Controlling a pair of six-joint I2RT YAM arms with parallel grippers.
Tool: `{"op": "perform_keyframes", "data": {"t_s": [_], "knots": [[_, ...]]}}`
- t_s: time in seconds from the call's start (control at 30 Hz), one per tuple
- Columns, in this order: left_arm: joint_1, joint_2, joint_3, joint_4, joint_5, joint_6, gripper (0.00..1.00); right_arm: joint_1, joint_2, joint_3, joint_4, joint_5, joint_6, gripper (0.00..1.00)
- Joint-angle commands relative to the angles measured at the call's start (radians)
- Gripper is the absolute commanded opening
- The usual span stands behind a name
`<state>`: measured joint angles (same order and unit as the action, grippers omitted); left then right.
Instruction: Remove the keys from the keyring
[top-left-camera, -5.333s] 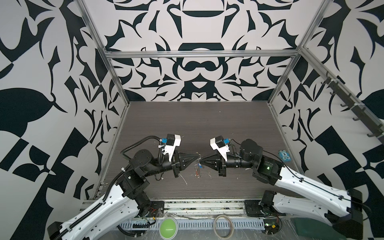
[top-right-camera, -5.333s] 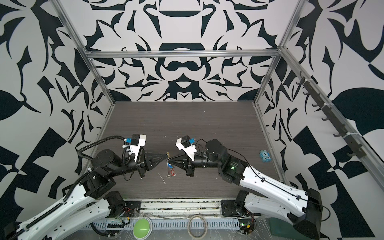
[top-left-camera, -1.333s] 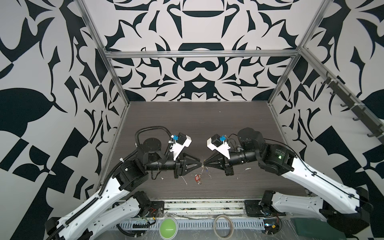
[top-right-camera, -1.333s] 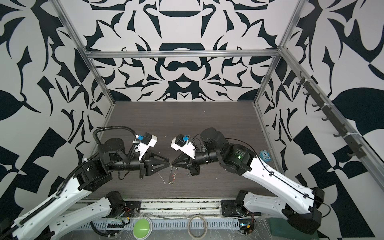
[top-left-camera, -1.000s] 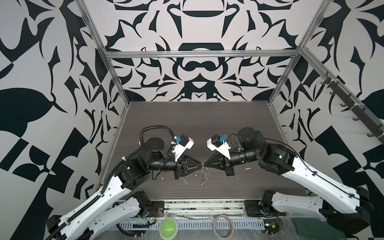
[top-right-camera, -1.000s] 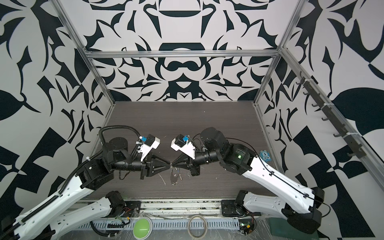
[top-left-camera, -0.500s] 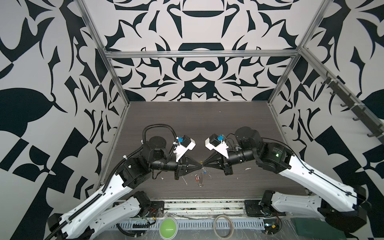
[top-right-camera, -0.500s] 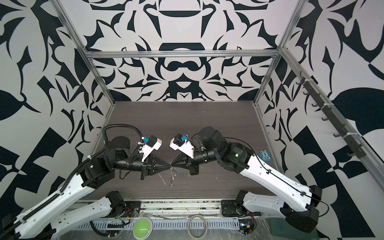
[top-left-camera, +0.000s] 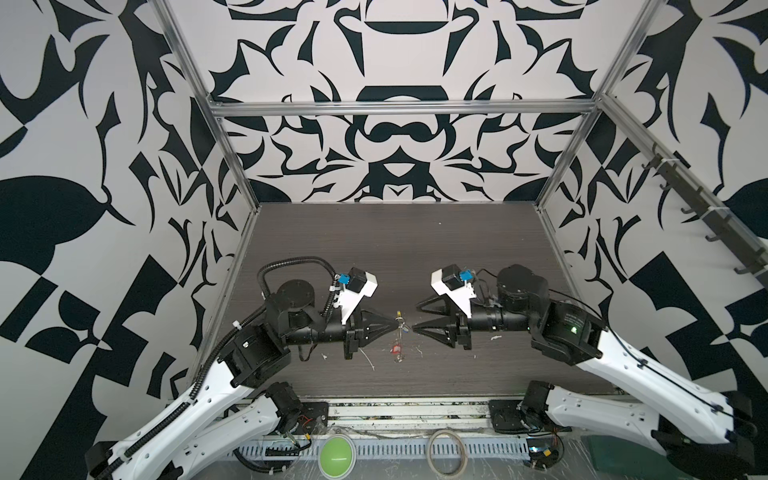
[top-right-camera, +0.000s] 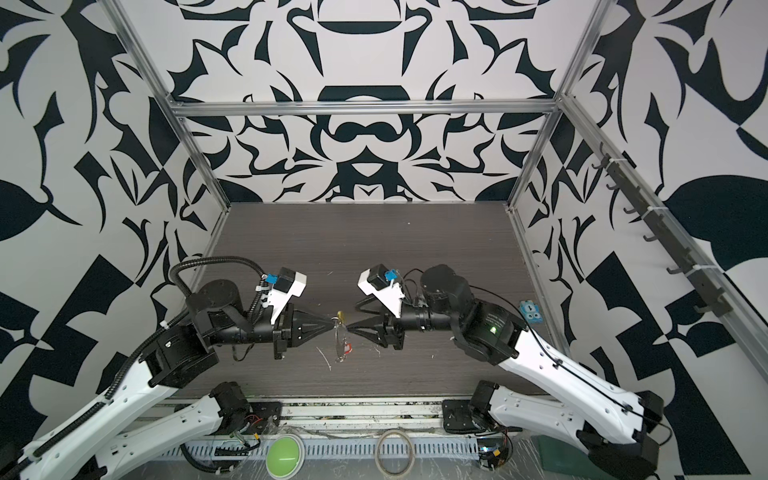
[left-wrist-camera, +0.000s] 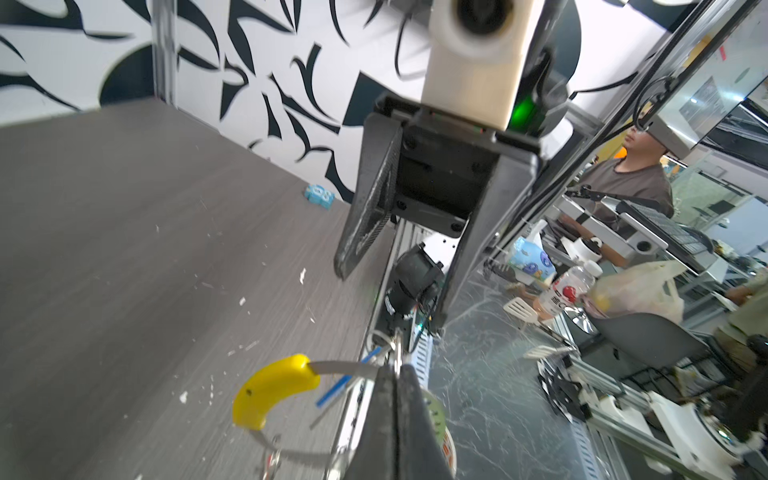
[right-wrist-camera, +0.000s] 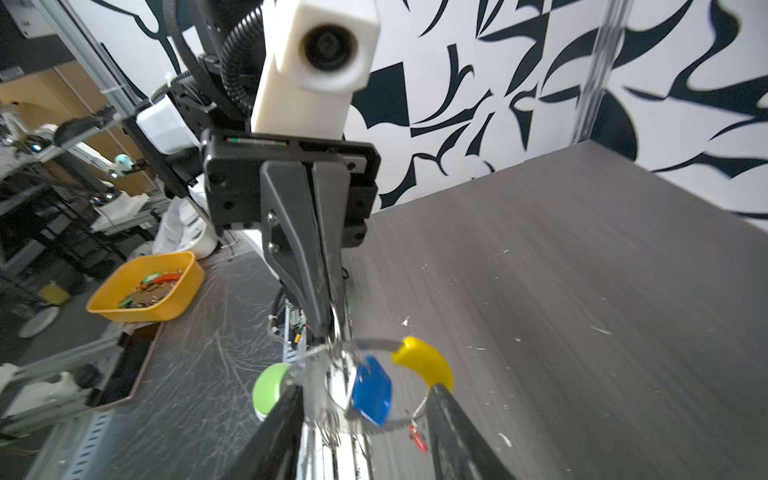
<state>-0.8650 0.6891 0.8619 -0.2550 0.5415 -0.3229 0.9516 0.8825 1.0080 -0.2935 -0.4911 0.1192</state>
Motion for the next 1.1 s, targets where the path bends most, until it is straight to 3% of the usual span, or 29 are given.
{"op": "perform_keyframes", "data": {"t_s": [0.0, 0.2, 0.4, 0.57, 0.8, 0.9, 1.07], "knots": [[-0.002, -0.029, -0.034, 0.103, -0.034, -0.017, 0.00, 0.007, -0.024, -0.082, 0.208, 0.034, 0.063, 0.57], [-0.002, -0.042, -0.061, 0.158, -0.037, -0.046, 0.00, 0.019, -0.026, -0.161, 0.356, 0.004, 0.104, 0.62], [-0.002, -0.043, -0.080, 0.194, -0.030, -0.073, 0.00, 0.039, 0.013, -0.159, 0.374, 0.029, 0.101, 0.61], [-0.002, -0.041, -0.081, 0.197, -0.024, -0.079, 0.00, 0.041, 0.030, -0.151, 0.372, 0.027, 0.091, 0.50], [-0.002, -0.051, -0.092, 0.207, -0.033, -0.085, 0.00, 0.040, 0.033, -0.144, 0.362, 0.011, 0.090, 0.19], [-0.002, -0.051, -0.097, 0.213, -0.048, -0.088, 0.00, 0.041, 0.036, -0.133, 0.344, 0.010, 0.084, 0.00], [-0.002, -0.059, -0.114, 0.246, -0.071, -0.102, 0.00, 0.048, 0.048, -0.110, 0.286, -0.007, 0.058, 0.00]]}}
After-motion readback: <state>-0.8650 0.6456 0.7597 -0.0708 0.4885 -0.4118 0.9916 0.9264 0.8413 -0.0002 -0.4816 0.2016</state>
